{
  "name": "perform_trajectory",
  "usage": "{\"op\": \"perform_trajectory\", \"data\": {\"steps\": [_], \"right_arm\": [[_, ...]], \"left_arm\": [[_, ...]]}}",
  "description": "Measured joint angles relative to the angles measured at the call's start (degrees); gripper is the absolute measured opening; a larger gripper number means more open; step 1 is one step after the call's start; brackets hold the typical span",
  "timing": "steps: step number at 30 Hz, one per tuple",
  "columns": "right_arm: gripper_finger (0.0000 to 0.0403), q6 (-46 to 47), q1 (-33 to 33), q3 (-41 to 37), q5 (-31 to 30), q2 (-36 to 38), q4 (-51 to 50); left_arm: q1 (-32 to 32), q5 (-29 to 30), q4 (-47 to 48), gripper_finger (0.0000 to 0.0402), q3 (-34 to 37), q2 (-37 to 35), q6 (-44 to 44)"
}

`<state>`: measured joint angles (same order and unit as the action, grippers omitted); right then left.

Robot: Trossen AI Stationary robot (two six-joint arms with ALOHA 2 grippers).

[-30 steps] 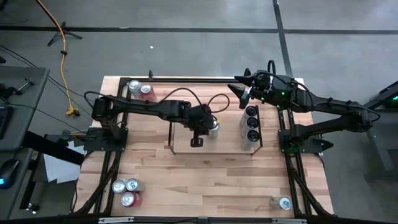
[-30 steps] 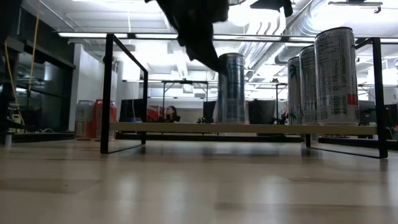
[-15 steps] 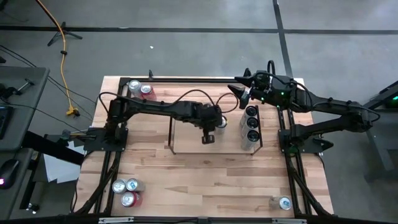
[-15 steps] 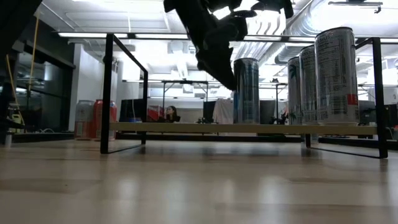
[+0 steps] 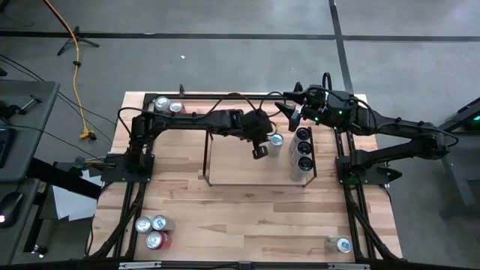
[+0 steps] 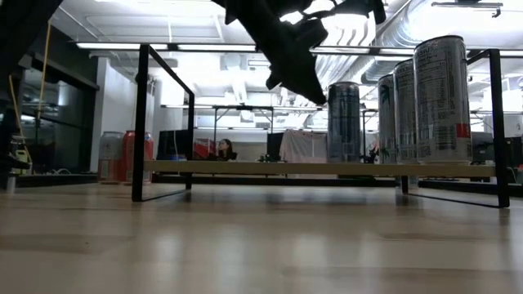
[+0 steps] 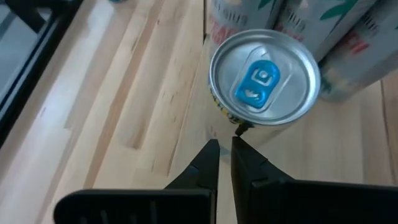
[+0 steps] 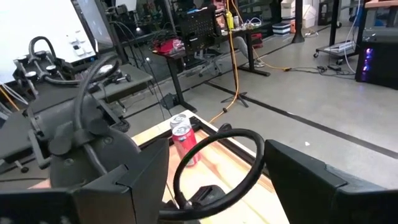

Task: Place canned beverage on shelf
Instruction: Put the blue soda can on the shelf

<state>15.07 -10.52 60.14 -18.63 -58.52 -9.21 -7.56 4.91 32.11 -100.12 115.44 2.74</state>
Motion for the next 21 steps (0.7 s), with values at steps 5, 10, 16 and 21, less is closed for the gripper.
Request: {"op": "perform_trajectory", "data": {"steps": [5, 10, 16, 21], "right_arm": [[0.0250, -0.1, 0.0, 0.0, 0.1, 0.0, 0.0], [0.0250, -0.1, 0.0, 0.0, -0.4, 0.0, 0.0], [0.0250, -0.1, 0.0, 0.0, -0.5, 0.0, 0.0], [0.0250, -0.1, 0.0, 0.0, -0.5, 0.1, 0.1]], "left_arm": [[0.1, 1.1, -1.3, 0.0000, 0.0, 0.0, 0.2], [0.1, 0.2, 1.6, 0.0000, 0.0, -0.3, 0.7], [1.8, 0.1, -0.9, 0.0000, 2.0, -0.4, 1.5], [2.4, 0.2, -9.3, 0.0000, 6.2, -0.4, 3.1]]}}
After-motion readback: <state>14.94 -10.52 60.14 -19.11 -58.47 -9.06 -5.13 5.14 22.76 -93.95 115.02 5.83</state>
